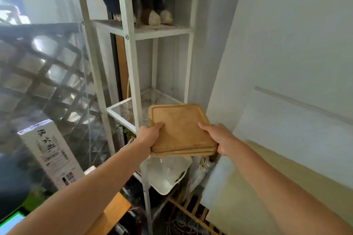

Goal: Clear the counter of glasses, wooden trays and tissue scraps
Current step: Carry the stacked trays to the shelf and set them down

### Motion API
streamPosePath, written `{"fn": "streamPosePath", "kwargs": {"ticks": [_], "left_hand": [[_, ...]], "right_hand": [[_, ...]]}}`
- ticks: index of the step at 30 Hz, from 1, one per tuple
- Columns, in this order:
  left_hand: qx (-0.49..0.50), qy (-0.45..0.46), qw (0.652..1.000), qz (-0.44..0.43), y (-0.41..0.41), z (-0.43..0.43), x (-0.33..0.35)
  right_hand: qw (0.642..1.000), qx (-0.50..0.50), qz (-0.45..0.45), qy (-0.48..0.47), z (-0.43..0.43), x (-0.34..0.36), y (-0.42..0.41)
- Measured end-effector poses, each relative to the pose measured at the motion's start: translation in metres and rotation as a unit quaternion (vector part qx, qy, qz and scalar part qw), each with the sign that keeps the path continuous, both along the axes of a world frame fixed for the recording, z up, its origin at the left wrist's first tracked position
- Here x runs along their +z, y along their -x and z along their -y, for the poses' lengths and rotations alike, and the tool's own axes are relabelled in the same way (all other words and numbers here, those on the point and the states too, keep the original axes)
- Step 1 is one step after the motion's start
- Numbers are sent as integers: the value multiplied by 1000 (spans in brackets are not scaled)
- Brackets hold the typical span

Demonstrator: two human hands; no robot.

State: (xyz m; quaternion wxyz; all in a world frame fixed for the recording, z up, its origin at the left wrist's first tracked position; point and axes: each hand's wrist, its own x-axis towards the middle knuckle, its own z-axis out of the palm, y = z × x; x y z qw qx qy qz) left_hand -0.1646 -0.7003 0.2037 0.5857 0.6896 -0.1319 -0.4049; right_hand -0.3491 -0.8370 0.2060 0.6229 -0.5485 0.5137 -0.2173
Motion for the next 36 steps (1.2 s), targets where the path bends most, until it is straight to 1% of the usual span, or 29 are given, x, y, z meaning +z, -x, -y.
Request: {"fn": "streamPosePath", "kwargs": {"ticks": [3,6,9,14,17,20,23,26,29,33,36], "left_hand": [[63,-24,997,30,-13,41,-11],[102,-70,990,62,-26,77,-14],[145,-74,987,12,-42,104,-14],[222,-63,973,-30,-67,128,-24],[257,-78,962,-49,-75,132,-34],[282,-82,954,-53,-84,135,-43],[297,-80,950,-47,-94,140,-46],[311,-97,945,-36,-104,148,-47],[322,-140,936,-19,-109,158,-44],[310,-206,926,59,-109,166,-46],[309,-246,914,97,-110,167,-49]], "right_hand": [[998,54,-14,-2,60,-1,-31],[994,102,-20,-21,113,2,-63],[985,163,-36,-45,154,2,-98],[968,243,-47,-50,193,-10,-156],[954,289,-68,-48,205,-23,-184],[948,300,-68,-80,210,-35,-204],[938,329,-78,-82,218,-44,-221],[926,357,-94,-78,228,-44,-237],[926,359,-97,-59,234,-42,-250],[927,359,-105,-18,238,-45,-259],[928,359,-103,-9,236,-50,-261]]}}
